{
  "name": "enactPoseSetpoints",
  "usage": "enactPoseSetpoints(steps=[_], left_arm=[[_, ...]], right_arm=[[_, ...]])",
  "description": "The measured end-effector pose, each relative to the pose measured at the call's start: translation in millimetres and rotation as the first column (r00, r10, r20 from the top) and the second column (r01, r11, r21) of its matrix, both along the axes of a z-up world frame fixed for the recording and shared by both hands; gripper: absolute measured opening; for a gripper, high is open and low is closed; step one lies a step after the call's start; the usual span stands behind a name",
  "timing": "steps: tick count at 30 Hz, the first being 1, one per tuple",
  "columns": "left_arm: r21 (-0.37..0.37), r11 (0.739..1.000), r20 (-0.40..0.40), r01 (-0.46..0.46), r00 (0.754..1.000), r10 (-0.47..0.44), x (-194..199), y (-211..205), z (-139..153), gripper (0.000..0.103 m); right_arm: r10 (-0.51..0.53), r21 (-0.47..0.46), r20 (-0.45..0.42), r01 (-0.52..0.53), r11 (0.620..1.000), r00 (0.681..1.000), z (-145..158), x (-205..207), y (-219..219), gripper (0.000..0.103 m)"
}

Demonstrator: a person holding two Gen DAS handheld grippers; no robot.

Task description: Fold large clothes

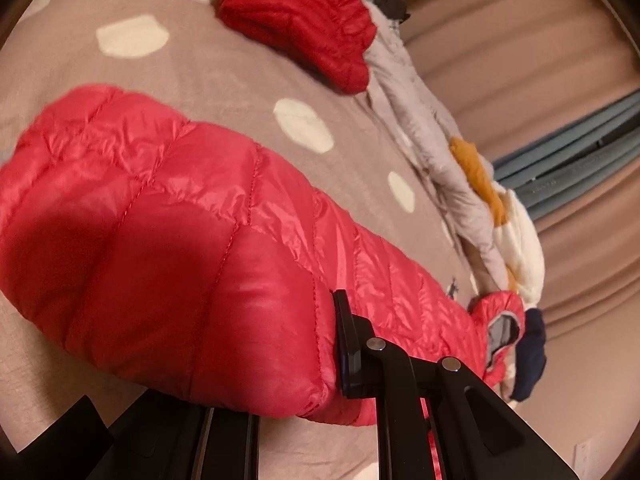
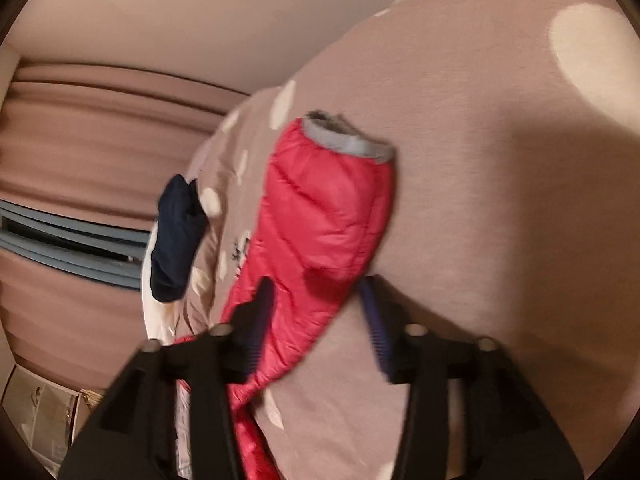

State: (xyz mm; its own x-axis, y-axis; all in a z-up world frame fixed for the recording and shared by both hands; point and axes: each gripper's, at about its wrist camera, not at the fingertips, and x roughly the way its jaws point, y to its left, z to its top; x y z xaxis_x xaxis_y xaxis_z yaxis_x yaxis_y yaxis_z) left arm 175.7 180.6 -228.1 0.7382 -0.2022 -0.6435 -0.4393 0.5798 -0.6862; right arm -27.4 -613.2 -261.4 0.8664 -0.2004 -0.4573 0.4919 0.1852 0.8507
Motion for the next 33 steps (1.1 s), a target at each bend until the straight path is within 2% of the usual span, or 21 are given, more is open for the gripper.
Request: enactPoseSetpoints(steps=[2, 4, 6, 7, 8, 10, 11, 13, 16, 20, 24, 27, 32, 33], left_arm=[[0.014, 1.0, -0.013, 0.01, 1.0, -0.01, 0, -1, -2, 0.014], [0.016, 1.0, -0.018, 0.013, 1.0, -0.013, 1, 0, -2, 0.014], [0.009, 1.0, -0.01, 0.014, 1.0, -0.014, 3, 2, -2, 0.014], [0.015, 1.0, -0.012, 0.017, 1.0, -0.017, 3, 3, -2, 0.014], [0.024, 0.999, -0.018, 0.021, 1.0, -0.02, 4, 3, -3, 0.014], [0.058, 0.998, -0.03, 0.026, 0.999, -0.024, 7, 1, -2, 0.014], [0.074, 0.997, -0.032, 0.023, 0.999, -0.021, 7, 0, -1, 0.014], [0.111, 0.994, -0.036, 0.014, 0.999, -0.01, 6, -5, 3, 0.014], [0.174, 0.984, -0.045, 0.033, 0.999, -0.025, 5, -13, 8, 0.014], [0.141, 0.989, -0.047, 0.049, 0.998, -0.042, -3, -16, 10, 0.014], [0.183, 0.981, -0.049, 0.057, 0.998, -0.049, -19, -19, 21, 0.014], [0.134, 0.991, -0.032, 0.027, 0.999, -0.023, -36, -15, 23, 0.014], [0.13, 0.991, -0.056, 0.016, 0.998, -0.009, -31, -13, 16, 0.014], [0.156, 0.987, -0.073, 0.024, 0.997, -0.013, -27, -15, 15, 0.014]], right_arm=[[-0.016, -0.036, -0.001, 0.016, 0.999, 1.0, 7, 11, 4, 0.063], [-0.012, -0.038, -0.009, 0.011, 0.999, 1.0, 8, 25, 4, 0.064], [-0.002, -0.041, 0.031, 0.003, 0.999, 1.0, 8, 38, 2, 0.063], [-0.003, -0.049, 0.035, 0.005, 0.999, 0.999, 7, 45, 2, 0.054], [-0.007, -0.054, 0.022, 0.009, 0.998, 1.0, 6, 50, -1, 0.033], [-0.007, -0.05, -0.031, 0.005, 0.999, 1.0, 0, 58, -5, 0.009], [-0.006, -0.054, -0.052, 0.003, 0.999, 0.999, -2, 59, -7, 0.007], [-0.018, -0.1, -0.08, 0.01, 0.995, 0.997, 3, 55, -5, 0.007], [-0.033, -0.173, -0.18, 0.002, 0.985, 0.983, 20, 42, -6, 0.007], [-0.057, -0.262, -0.198, 0.003, 0.965, 0.979, 44, 11, -12, 0.006], [-0.076, -0.317, -0.23, -0.001, 0.948, 0.97, 57, -20, -20, 0.007], [-0.094, -0.326, -0.25, 0.008, 0.945, 0.964, 60, -38, -23, 0.008], [-0.122, -0.378, -0.319, -0.008, 0.926, 0.94, 72, -26, -10, 0.009], [-0.121, -0.404, -0.335, -0.026, 0.914, 0.935, 81, -20, -3, 0.009]])
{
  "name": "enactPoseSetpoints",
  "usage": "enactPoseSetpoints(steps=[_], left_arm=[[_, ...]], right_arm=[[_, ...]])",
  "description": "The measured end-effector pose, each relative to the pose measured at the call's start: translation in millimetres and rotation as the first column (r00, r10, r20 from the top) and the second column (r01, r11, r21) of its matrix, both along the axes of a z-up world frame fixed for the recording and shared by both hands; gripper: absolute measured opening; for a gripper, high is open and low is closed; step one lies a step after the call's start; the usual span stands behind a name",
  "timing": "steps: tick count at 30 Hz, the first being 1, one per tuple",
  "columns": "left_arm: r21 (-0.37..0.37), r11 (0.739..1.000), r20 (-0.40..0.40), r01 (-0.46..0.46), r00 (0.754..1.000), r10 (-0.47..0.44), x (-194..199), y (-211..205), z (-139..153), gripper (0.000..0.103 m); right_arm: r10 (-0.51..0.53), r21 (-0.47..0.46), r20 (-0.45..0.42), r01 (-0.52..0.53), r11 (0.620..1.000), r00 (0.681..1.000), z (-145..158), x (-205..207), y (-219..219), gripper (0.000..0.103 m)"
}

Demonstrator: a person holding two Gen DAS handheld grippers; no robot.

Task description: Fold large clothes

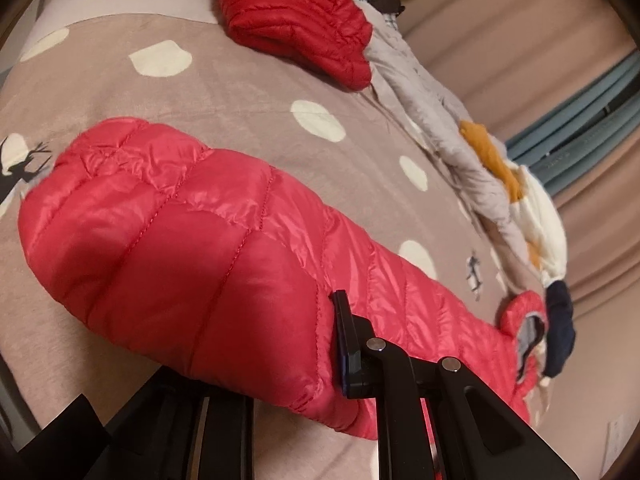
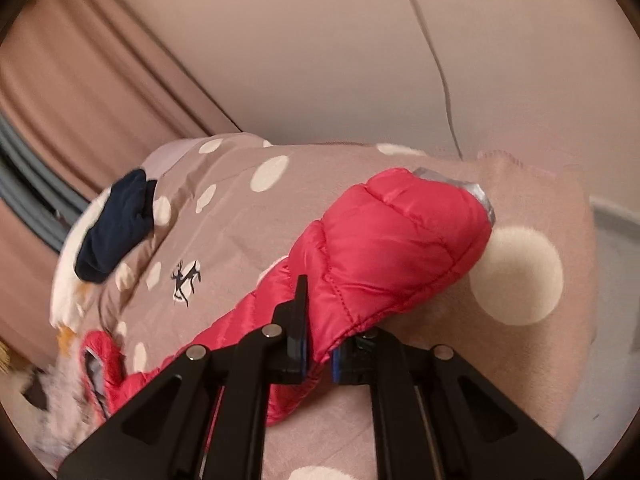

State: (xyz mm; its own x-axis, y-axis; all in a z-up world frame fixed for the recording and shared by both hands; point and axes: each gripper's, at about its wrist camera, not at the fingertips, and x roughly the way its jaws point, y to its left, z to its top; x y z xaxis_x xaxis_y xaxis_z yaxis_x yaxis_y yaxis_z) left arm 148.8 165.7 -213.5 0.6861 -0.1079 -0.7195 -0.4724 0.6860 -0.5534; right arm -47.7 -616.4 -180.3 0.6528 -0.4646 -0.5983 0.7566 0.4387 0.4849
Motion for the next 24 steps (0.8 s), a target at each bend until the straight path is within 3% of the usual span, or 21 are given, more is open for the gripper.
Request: enactPoseSetpoints(steps=[5, 10, 16, 21, 24], left_arm=[[0.192, 0.98, -0.037, 0.049, 0.998, -0.042, 11, -22, 14, 0.014], [0.207, 0.976, -0.025, 0.071, 0.997, -0.067, 10, -27, 20, 0.014], [0.179, 0.981, -0.001, 0.078, 0.997, -0.079, 0, -25, 23, 0.014], [0.156, 0.985, 0.065, 0.076, 0.994, -0.087, -12, -26, 39, 0.014], [0.153, 0.986, 0.081, 0.066, 0.994, -0.079, -13, -28, 42, 0.014]], right_arm=[[0.162, -0.205, -0.079, -0.175, 0.963, 0.984, 75, 29, 57, 0.009], [0.341, -0.362, -0.081, -0.347, 0.865, 0.936, 142, 17, 121, 0.009], [0.437, -0.367, -0.067, -0.43, 0.825, 0.897, 163, -13, 148, 0.009], [0.488, -0.352, -0.087, -0.485, 0.801, 0.869, 158, -9, 172, 0.009], [0.544, -0.385, -0.08, -0.529, 0.756, 0.835, 159, 6, 201, 0.009]])
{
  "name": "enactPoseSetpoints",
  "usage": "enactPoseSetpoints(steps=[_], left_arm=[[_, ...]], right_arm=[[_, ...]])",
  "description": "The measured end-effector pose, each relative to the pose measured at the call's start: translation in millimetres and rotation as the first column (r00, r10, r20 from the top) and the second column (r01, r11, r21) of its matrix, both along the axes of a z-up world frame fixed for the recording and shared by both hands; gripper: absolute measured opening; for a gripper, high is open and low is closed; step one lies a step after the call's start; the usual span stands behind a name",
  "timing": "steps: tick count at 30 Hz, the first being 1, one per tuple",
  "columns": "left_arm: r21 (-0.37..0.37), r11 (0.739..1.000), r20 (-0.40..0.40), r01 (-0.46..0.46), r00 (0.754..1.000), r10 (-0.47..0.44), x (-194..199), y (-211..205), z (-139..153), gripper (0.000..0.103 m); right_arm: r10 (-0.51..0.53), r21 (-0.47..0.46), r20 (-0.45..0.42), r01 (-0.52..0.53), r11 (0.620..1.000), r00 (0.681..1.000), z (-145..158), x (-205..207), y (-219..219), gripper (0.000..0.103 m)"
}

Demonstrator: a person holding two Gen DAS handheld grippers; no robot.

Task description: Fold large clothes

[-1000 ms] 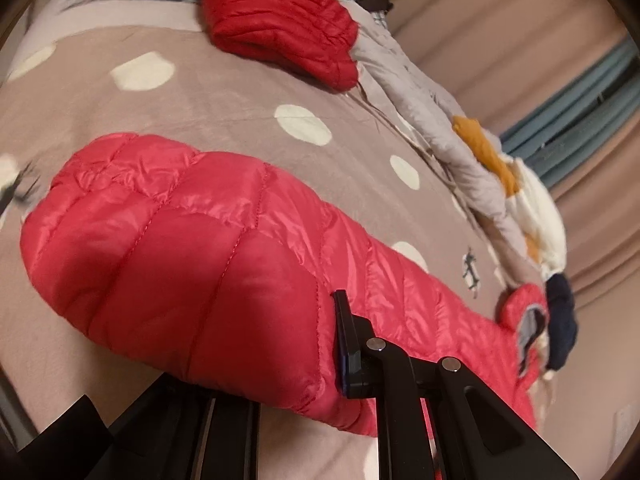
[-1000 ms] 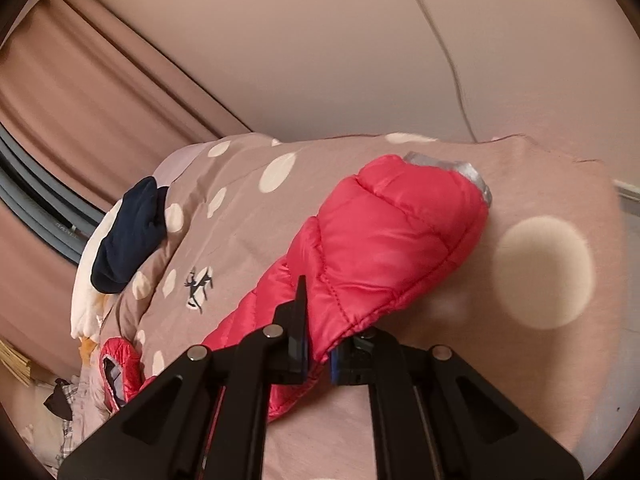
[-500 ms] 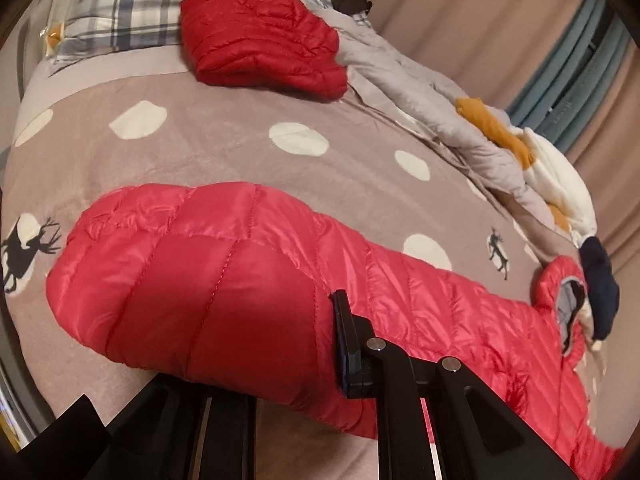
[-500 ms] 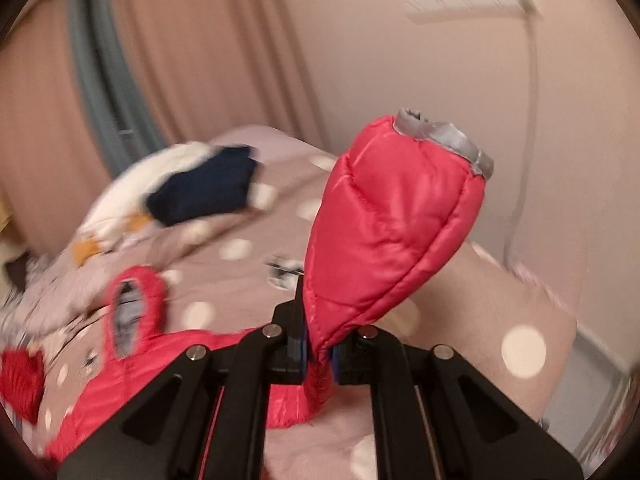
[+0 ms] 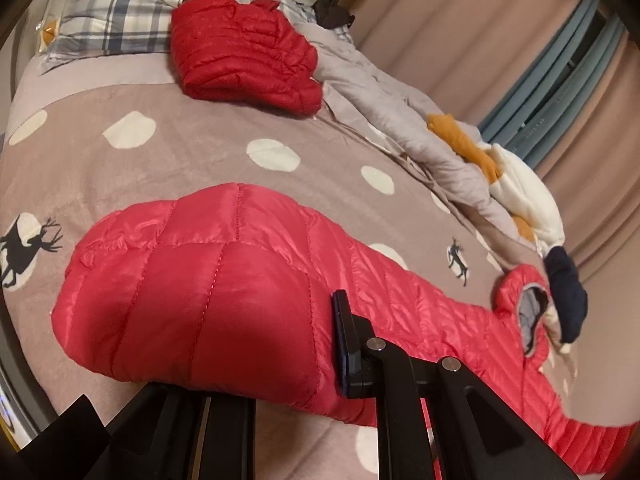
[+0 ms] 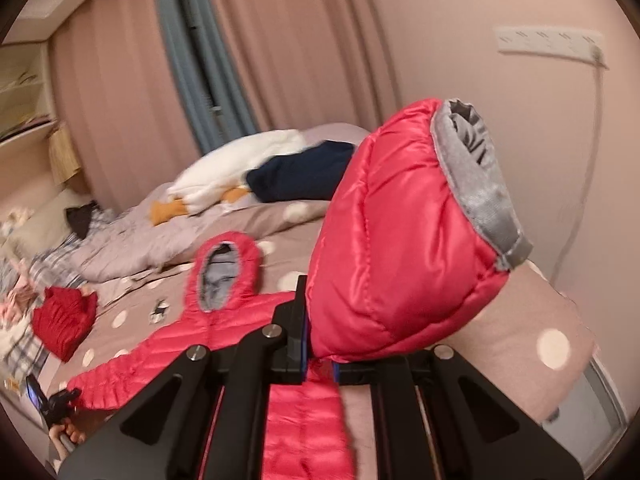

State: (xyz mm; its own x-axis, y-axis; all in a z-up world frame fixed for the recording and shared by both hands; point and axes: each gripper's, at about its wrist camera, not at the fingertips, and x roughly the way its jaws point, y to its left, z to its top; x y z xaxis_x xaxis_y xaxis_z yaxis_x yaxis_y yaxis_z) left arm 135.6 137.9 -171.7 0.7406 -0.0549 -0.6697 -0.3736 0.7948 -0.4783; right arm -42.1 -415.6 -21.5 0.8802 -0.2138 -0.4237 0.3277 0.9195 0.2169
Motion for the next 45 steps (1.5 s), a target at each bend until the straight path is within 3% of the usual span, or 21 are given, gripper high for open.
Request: enactPoseSetpoints(steps=[4, 9, 12, 13, 16, 23, 27, 30, 33, 35, 38, 43, 45], left_arm=[[-0.03, 0.999, -0.011, -0.018, 1.0, 0.018, 5, -3, -4, 0.014], [-0.063, 0.998, 0.006, -0.018, 1.0, 0.018, 6, -4, -4, 0.014], [-0.078, 0.997, -0.002, -0.017, 1.0, 0.017, 7, -2, -5, 0.014], [-0.081, 0.997, -0.002, -0.014, 1.0, 0.014, 7, -1, -5, 0.014], [-0.065, 0.998, -0.004, -0.015, 1.0, 0.015, 7, 1, -4, 0.014], [-0.046, 0.999, -0.018, -0.016, 1.0, 0.015, 7, -1, -5, 0.014], [-0.02, 1.0, -0.02, -0.017, 1.0, 0.017, 7, -5, -3, 0.014], [0.017, 1.0, -0.018, -0.013, 1.0, 0.014, 8, -9, -1, 0.014], [0.055, 0.998, -0.019, -0.011, 1.0, 0.012, 10, -13, 2, 0.014], [0.082, 0.997, -0.015, -0.01, 1.0, 0.012, 11, -18, 5, 0.014], [0.131, 0.991, 0.01, -0.01, 1.0, 0.009, 10, -28, 13, 0.014], [0.212, 0.977, 0.073, 0.029, 0.996, -0.045, 7, -57, 37, 0.014], [0.262, 0.964, 0.107, 0.053, 0.991, -0.084, 3, -74, 49, 0.014]], right_arm=[[0.144, 0.03, 0.025, -0.145, 0.989, 0.989, -7, 42, 40, 0.012], [0.356, 0.065, -0.027, -0.354, 0.933, 0.934, -42, 111, 110, 0.013], [0.429, 0.084, -0.129, -0.421, 0.903, 0.894, -72, 143, 138, 0.025], [0.436, 0.079, -0.152, -0.429, 0.9, 0.887, -80, 148, 144, 0.034], [0.414, 0.057, -0.182, -0.411, 0.91, 0.892, -95, 152, 147, 0.054], [0.284, 0.008, -0.168, -0.286, 0.958, 0.944, -95, 157, 128, 0.056], [0.082, -0.056, -0.212, -0.096, 0.994, 0.974, -115, 181, 105, 0.057], [-0.036, -0.051, -0.295, 0.022, 0.998, 0.955, -149, 201, 79, 0.056], [-0.074, -0.017, -0.44, 0.074, 0.997, 0.895, -207, 220, 60, 0.056], [-0.092, -0.069, -0.424, 0.069, 0.995, 0.901, -223, 218, 68, 0.057], [-0.112, -0.147, -0.419, 0.054, 0.988, 0.901, -221, 216, 83, 0.055], [-0.084, -0.019, -0.372, 0.083, 0.996, 0.924, -191, 176, 59, 0.057], [-0.125, -0.045, -0.346, 0.117, 0.992, 0.93, -174, 147, 50, 0.057]])
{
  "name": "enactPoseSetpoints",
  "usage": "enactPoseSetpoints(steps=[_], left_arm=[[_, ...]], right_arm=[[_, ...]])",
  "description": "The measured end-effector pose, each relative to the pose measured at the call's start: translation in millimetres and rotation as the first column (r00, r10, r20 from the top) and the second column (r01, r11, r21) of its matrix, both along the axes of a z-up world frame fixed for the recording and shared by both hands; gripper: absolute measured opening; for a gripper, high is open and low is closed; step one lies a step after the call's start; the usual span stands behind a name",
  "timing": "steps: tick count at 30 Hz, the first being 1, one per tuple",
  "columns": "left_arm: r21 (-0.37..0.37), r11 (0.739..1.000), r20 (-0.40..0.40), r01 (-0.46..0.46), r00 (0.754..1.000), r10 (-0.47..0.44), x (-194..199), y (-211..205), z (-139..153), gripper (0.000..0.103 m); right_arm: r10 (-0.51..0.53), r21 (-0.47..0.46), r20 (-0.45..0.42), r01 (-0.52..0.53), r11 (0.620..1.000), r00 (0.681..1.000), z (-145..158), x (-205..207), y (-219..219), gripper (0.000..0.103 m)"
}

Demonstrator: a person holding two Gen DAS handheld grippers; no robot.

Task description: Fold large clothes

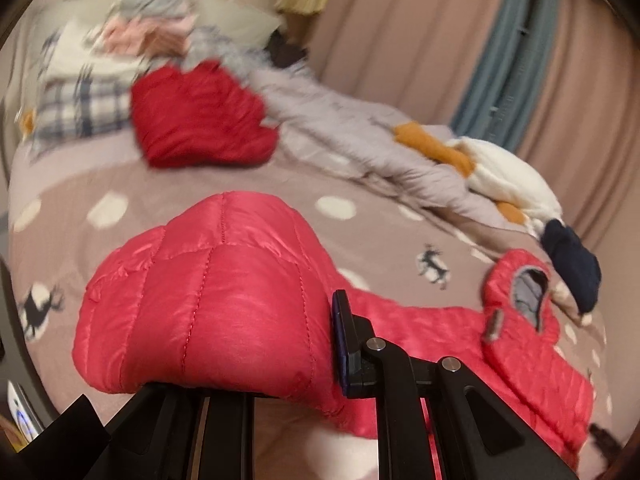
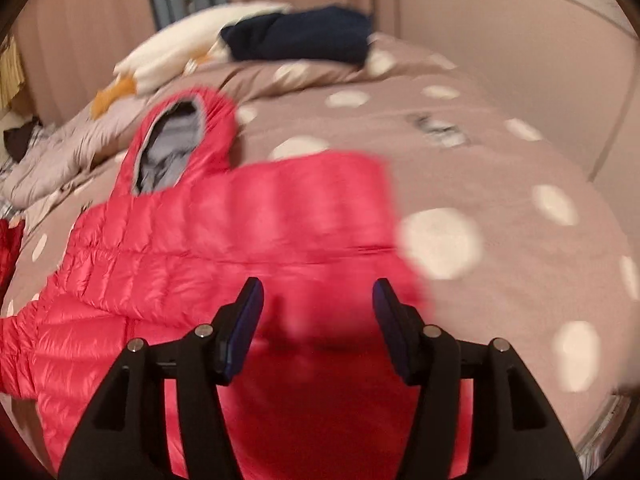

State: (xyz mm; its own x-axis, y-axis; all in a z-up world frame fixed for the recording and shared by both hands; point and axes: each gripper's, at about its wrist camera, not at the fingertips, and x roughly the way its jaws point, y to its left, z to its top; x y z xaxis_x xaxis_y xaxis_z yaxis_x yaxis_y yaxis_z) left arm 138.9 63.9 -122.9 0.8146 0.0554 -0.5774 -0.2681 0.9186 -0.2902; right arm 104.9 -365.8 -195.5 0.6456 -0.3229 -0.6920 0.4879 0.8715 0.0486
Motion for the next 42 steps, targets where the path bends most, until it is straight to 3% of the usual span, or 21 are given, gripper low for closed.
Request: enactPoseSetpoints(steps=[4, 8, 12, 14, 16, 17, 18, 20, 21, 23, 27, 32, 37, 42], left_arm=[[0.078, 0.994, 0.053, 0.077, 0.995, -0.081, -5, -40, 17, 0.014], [0.103, 0.977, 0.093, 0.185, 0.976, -0.195, -13, -89, 31, 0.014], [0.118, 0.932, 0.14, 0.342, 0.924, -0.356, -24, -148, 36, 0.014], [0.173, 0.889, 0.105, 0.425, 0.889, -0.445, -28, -187, 27, 0.014], [0.234, 0.853, 0.04, 0.467, 0.872, -0.488, -30, -220, 14, 0.015], [0.252, 0.838, 0.007, 0.484, 0.865, -0.502, -31, -230, 7, 0.022], [0.257, 0.824, -0.024, 0.505, 0.856, -0.517, -31, -239, 0, 0.037], [0.219, 0.809, -0.062, 0.546, 0.835, -0.547, -30, -247, -11, 0.059], [0.181, 0.811, -0.065, 0.557, 0.829, -0.555, -31, -247, -14, 0.069], [0.125, 0.816, -0.038, 0.565, 0.824, -0.565, -36, -241, -12, 0.075], [0.169, 0.845, 0.027, 0.507, 0.855, -0.519, -54, -235, 6, 0.098], [0.158, 0.879, 0.069, 0.45, 0.883, -0.464, -64, -212, 19, 0.098], [0.178, 0.925, 0.065, 0.335, 0.934, -0.351, -56, -183, 16, 0.098], [0.074, 0.961, 0.046, 0.267, 0.962, -0.27, -39, -151, 6, 0.098]], right_arm=[[-0.074, -0.134, 0.062, 0.082, 0.988, 0.995, 32, -69, -16, 0.072], [-0.195, -0.182, 0.122, 0.215, 0.96, 0.973, 53, -136, -43, 0.073], [-0.263, -0.173, 0.162, 0.29, 0.941, 0.951, 68, -183, -53, 0.074], [-0.28, -0.199, 0.181, 0.314, 0.928, 0.943, 75, -197, -49, 0.075], [-0.28, -0.222, 0.195, 0.32, 0.921, 0.94, 79, -203, -42, 0.077], [-0.266, -0.23, 0.206, 0.311, 0.922, 0.942, 81, -205, -38, 0.078], [-0.243, -0.233, 0.215, 0.292, 0.928, 0.946, 82, -205, -34, 0.079], [-0.198, -0.239, 0.22, 0.25, 0.938, 0.955, 82, -203, -27, 0.081], [-0.185, -0.244, 0.216, 0.237, 0.941, 0.959, 81, -200, -23, 0.081], [-0.15, -0.248, 0.215, 0.203, 0.947, 0.965, 79, -192, -16, 0.081], [-0.097, -0.26, 0.198, 0.148, 0.954, 0.975, 74, -178, -4, 0.082], [-0.064, -0.22, 0.19, 0.106, 0.97, 0.98, 63, -159, 8, 0.084], [-0.013, -0.119, 0.211, 0.039, 0.992, 0.977, 53, -124, 18, 0.087], [0.106, -0.054, 0.196, -0.097, 0.994, 0.975, 38, -51, 39, 0.087]])
